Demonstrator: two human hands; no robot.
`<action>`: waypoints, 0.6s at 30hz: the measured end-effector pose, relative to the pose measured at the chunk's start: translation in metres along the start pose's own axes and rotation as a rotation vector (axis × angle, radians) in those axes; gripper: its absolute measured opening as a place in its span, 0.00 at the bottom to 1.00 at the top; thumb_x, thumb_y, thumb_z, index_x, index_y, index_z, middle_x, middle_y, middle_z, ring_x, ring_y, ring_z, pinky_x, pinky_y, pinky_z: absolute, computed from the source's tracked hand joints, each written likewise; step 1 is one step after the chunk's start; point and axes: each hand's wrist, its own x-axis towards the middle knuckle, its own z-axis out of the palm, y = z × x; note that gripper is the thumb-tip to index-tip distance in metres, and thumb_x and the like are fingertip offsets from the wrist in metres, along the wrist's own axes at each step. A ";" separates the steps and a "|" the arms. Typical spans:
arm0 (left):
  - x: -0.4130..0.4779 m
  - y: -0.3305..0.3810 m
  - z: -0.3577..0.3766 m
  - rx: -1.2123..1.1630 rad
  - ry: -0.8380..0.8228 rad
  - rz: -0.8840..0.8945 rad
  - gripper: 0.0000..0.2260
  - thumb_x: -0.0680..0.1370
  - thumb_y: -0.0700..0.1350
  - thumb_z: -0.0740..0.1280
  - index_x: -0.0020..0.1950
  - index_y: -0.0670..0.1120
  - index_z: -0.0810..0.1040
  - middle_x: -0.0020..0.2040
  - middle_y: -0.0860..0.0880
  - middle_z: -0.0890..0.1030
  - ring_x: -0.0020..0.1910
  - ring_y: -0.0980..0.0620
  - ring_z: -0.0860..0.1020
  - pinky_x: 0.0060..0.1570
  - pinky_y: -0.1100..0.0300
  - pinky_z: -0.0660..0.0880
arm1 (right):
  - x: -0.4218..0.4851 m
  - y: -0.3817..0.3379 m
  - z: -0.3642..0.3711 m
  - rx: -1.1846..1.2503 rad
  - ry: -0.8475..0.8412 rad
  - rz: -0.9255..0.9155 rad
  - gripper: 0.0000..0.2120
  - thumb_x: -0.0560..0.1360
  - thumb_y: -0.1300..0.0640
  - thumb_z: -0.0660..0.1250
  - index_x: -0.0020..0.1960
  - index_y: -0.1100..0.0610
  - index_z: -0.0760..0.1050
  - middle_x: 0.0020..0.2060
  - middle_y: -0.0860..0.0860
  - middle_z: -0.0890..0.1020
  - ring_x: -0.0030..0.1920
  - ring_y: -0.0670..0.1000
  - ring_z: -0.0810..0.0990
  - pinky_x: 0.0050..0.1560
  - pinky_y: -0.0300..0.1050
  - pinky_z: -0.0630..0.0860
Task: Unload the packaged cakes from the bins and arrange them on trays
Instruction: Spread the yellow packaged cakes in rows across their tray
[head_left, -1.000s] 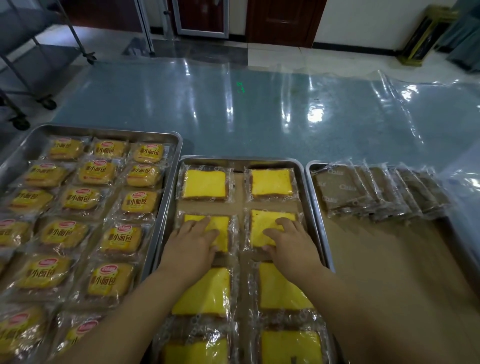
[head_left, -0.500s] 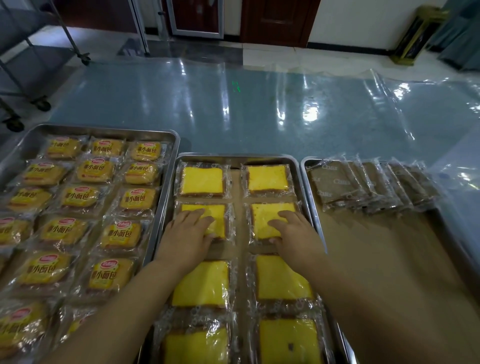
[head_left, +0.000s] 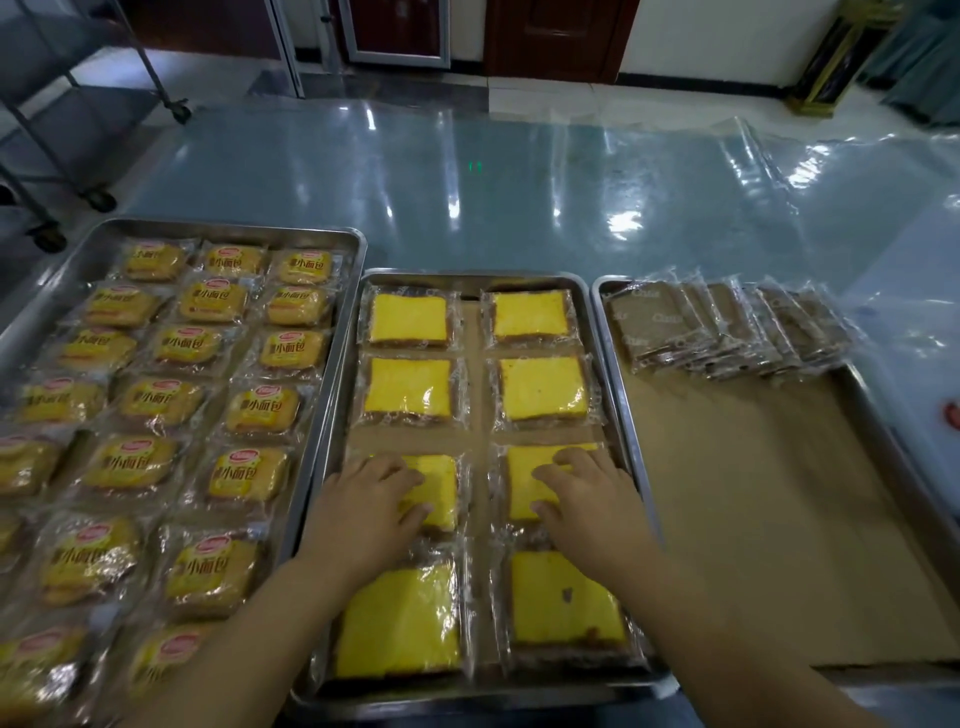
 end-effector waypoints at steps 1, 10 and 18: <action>-0.004 0.000 0.002 0.022 -0.022 -0.001 0.18 0.76 0.58 0.63 0.64 0.54 0.75 0.65 0.53 0.72 0.64 0.50 0.67 0.60 0.53 0.68 | -0.003 0.000 0.003 -0.017 -0.017 0.004 0.19 0.77 0.47 0.62 0.67 0.47 0.71 0.67 0.49 0.68 0.67 0.53 0.63 0.62 0.49 0.65; -0.001 0.002 0.005 0.062 -0.037 -0.025 0.21 0.77 0.56 0.62 0.69 0.53 0.69 0.73 0.52 0.63 0.71 0.50 0.59 0.68 0.53 0.59 | 0.002 0.008 0.006 -0.035 -0.017 0.026 0.20 0.76 0.48 0.64 0.68 0.46 0.70 0.70 0.50 0.66 0.69 0.53 0.63 0.66 0.49 0.62; -0.018 0.007 0.004 -0.046 0.029 -0.021 0.20 0.76 0.52 0.66 0.67 0.49 0.72 0.71 0.49 0.67 0.71 0.48 0.60 0.68 0.52 0.59 | -0.016 0.012 0.003 0.051 0.021 -0.024 0.19 0.78 0.51 0.62 0.69 0.50 0.69 0.70 0.51 0.67 0.70 0.53 0.61 0.67 0.49 0.62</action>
